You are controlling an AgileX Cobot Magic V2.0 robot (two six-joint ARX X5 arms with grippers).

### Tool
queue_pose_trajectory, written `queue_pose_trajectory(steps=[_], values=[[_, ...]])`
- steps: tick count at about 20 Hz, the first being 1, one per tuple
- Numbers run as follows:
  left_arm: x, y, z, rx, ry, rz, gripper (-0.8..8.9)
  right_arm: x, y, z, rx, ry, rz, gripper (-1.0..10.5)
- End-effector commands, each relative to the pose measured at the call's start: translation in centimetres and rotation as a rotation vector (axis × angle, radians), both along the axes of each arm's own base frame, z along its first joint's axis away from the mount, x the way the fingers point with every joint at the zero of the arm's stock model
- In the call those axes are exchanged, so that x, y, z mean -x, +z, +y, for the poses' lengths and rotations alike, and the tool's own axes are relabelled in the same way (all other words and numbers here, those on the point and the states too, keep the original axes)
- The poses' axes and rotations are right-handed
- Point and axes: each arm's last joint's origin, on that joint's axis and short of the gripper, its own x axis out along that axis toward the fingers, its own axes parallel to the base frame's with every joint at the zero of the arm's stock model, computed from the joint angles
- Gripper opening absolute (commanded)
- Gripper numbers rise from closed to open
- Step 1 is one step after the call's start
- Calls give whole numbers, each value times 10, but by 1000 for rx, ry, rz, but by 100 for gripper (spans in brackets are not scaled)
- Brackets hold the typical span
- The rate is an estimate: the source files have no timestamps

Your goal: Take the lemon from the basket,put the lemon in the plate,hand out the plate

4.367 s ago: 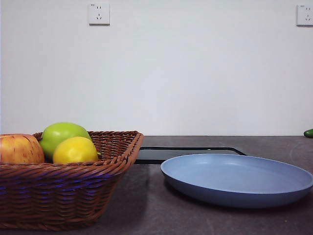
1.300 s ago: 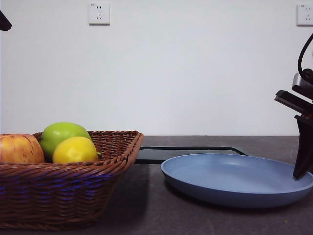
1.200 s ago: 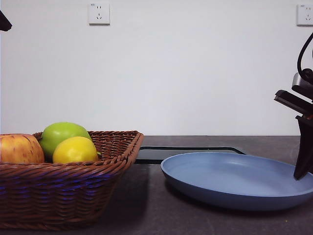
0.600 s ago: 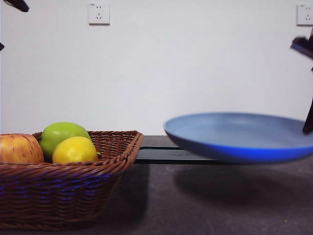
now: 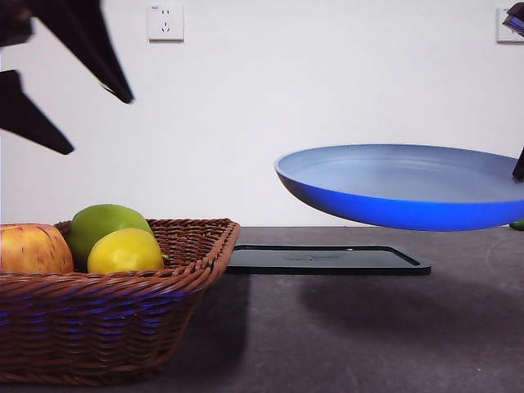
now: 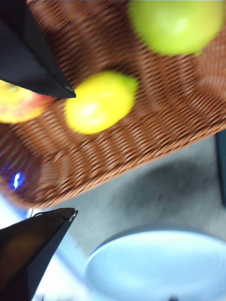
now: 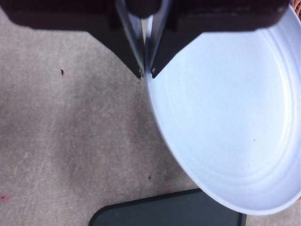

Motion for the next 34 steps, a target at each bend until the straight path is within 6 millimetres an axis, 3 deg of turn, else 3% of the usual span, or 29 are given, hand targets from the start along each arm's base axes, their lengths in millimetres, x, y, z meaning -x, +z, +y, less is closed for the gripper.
queue_pose_trajectory(steps=[1, 7, 14, 22, 25, 26, 28, 30, 34], values=[[-13, 3, -16, -98, 6, 23, 406, -3, 6, 1, -10, -2, -21, 3], [-44, -24, -50, -362, 4, 170, 406, -3, 6, 1, -9, 0, -22, 3], [-71, -68, -68, -413, 36, 230, 406, -3, 6, 1, -9, 0, -21, 3], [-78, -86, -75, -416, 24, 269, 391, -3, 6, 1, -8, 0, -21, 3], [-77, -86, -74, -420, 24, 276, 188, -3, 6, 1, -8, 0, -21, 3], [-77, -86, -74, -419, 24, 276, 160, -3, 6, 1, -7, -1, -21, 3], [-78, -83, -75, -403, 16, 278, 153, -3, 6, 1, -4, -3, -22, 3], [-81, -67, -80, -330, -32, 281, 153, -4, 6, 0, 1, -7, -24, 3], [-84, 8, -96, -160, -136, 167, 153, -12, -4, -1, 65, -51, 18, 3]])
